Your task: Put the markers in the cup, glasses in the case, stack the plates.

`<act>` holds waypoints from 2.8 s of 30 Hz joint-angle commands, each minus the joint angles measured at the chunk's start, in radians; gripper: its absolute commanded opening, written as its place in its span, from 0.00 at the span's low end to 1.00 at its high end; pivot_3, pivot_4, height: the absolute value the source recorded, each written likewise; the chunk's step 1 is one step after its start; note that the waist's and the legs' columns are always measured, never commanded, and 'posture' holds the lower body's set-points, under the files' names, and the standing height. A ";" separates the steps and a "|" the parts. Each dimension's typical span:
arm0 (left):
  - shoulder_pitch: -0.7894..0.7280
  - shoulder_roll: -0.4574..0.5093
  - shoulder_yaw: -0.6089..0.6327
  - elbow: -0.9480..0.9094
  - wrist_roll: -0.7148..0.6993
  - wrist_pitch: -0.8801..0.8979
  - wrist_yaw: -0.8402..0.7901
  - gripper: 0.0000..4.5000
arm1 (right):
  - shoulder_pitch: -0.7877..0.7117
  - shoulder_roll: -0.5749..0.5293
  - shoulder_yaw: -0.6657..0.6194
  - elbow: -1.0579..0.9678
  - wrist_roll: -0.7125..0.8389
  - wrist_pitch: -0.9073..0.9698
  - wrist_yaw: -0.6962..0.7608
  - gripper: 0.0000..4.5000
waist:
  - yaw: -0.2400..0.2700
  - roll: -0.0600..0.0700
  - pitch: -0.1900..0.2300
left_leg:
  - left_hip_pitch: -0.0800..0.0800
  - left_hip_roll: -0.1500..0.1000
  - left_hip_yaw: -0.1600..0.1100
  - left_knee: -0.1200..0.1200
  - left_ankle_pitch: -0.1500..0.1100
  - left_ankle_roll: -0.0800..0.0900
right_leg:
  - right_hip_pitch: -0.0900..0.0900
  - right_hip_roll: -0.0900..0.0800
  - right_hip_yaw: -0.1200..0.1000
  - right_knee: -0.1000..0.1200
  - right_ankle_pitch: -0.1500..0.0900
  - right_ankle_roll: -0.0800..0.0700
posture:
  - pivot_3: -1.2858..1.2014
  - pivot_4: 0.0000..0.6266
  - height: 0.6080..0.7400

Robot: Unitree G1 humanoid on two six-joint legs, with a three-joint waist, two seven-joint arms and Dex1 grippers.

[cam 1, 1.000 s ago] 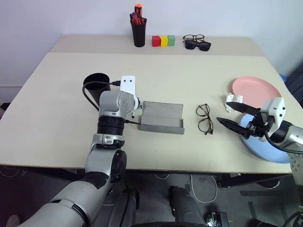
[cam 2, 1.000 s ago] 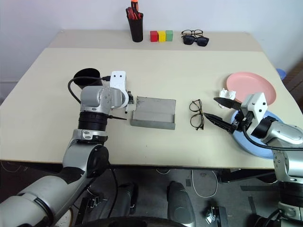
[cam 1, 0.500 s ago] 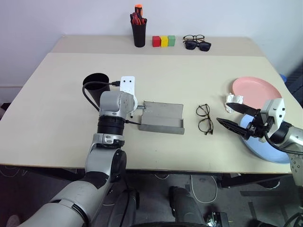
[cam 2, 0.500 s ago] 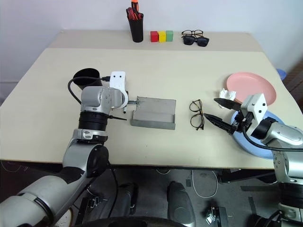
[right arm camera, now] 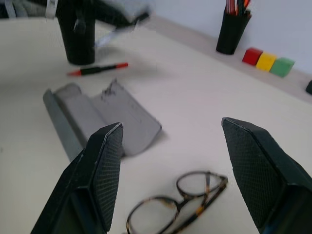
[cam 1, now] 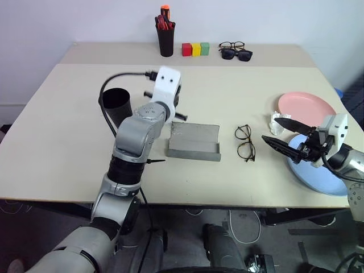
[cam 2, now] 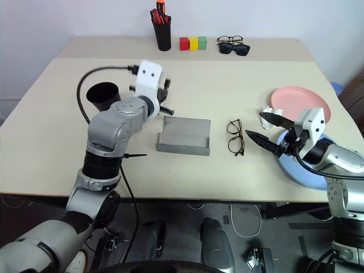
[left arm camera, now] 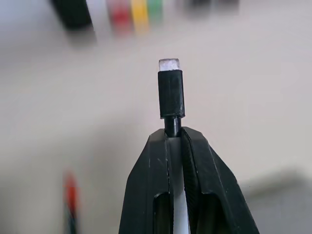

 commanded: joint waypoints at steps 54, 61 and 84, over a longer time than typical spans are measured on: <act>0.276 -0.021 0.220 0.302 0.235 -0.942 0.385 0.56 | -0.258 0.099 0.074 0.125 0.052 -0.035 0.179 0.73 | 0.008 0.000 0.000 | -0.001 -0.001 0.000 0.001 0.000 0.000 | 0.000 0.000 0.000 0.000 0.002 0.002 | 0.52 0.24 1.00; 0.305 -0.063 0.113 0.027 0.105 -0.658 0.116 0.56 | -0.250 0.092 0.064 0.143 0.046 -0.042 0.172 0.73 | 0.008 0.000 0.000 | -0.002 -0.001 0.000 0.001 0.000 0.000 | 0.000 0.000 0.000 -0.001 0.002 0.002 | 0.52 0.24 1.00; -0.122 -0.203 0.389 0.424 0.053 0.226 0.309 0.56 | -0.156 0.078 0.015 0.091 0.041 -0.053 0.117 0.73 | 0.005 -0.001 0.000 | -0.001 -0.001 -0.001 0.001 0.000 0.000 | 0.000 0.000 0.000 0.000 0.001 0.003 | 0.52 0.24 1.00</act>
